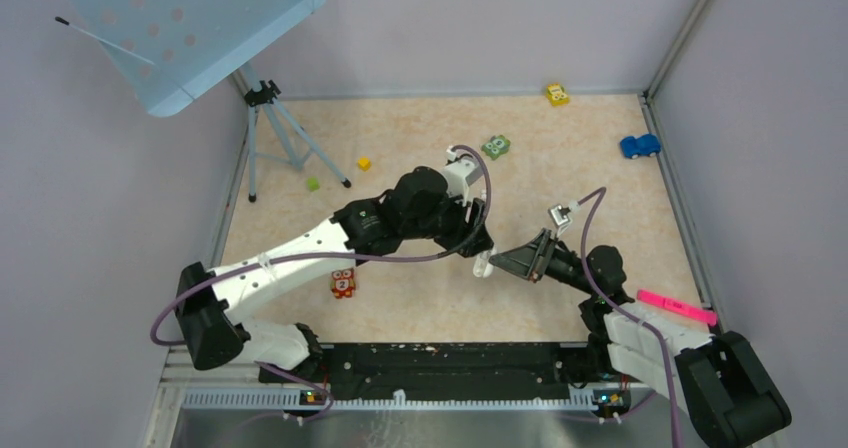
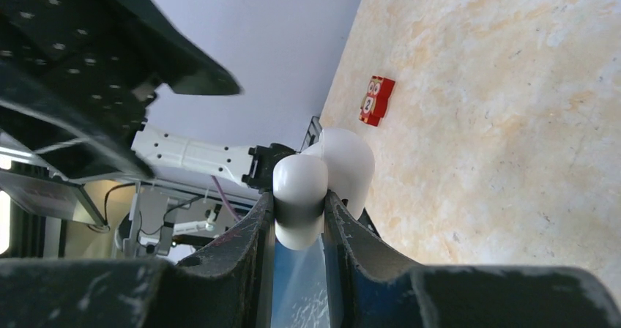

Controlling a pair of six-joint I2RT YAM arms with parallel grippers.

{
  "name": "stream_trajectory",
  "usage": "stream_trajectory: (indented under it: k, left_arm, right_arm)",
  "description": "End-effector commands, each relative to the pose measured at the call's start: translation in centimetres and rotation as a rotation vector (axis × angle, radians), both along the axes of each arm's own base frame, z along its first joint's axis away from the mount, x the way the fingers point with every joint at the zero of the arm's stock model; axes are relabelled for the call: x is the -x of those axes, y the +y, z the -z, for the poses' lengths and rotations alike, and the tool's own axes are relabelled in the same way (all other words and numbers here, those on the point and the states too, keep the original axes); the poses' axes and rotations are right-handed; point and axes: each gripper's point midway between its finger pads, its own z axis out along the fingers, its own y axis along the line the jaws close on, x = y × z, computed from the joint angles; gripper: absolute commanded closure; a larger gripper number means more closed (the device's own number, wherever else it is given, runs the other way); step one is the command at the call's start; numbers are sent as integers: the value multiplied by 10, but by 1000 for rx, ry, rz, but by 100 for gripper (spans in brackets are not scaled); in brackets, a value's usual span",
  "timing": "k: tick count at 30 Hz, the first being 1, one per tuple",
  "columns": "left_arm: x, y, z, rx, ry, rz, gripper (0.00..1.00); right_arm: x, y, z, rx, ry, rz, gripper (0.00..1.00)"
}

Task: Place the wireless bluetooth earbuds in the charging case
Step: Insert the right earbud into the right side groove of the charging case, then pick up the left earbud from the center of the board.

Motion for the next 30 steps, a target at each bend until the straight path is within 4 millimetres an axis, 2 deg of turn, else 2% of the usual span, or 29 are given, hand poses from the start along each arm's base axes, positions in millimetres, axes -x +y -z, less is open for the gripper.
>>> stream_trajectory:
  k: [1,4,5,9,12,15,20,30]
  left_arm:
    - [-2,-5,-59,141,-56,14,35]
    - [-24,2,-66,149,-55,-58,32]
    - [-35,6,-62,146,-33,-90,31]
    - [-78,19,-31,120,89,-144,32]
    - [-101,16,1,23,92,-167,35]
    - [-117,8,33,-46,114,-194,37]
    - [-140,-15,62,-108,103,-187,38]
    - [-207,-54,114,-208,33,-223,48]
  right_arm:
    - [-6,0,-6,8,-41,26,100]
    - [-2,-2,1,19,-17,26,100]
    - [-1,-3,6,32,1,31,100]
    - [1,-13,27,118,62,81,100]
    - [0,-25,48,226,127,132,100]
    - [4,-36,60,265,182,160,100]
    - [0,-52,70,306,245,247,100]
    - [-6,-49,66,317,244,232,100]
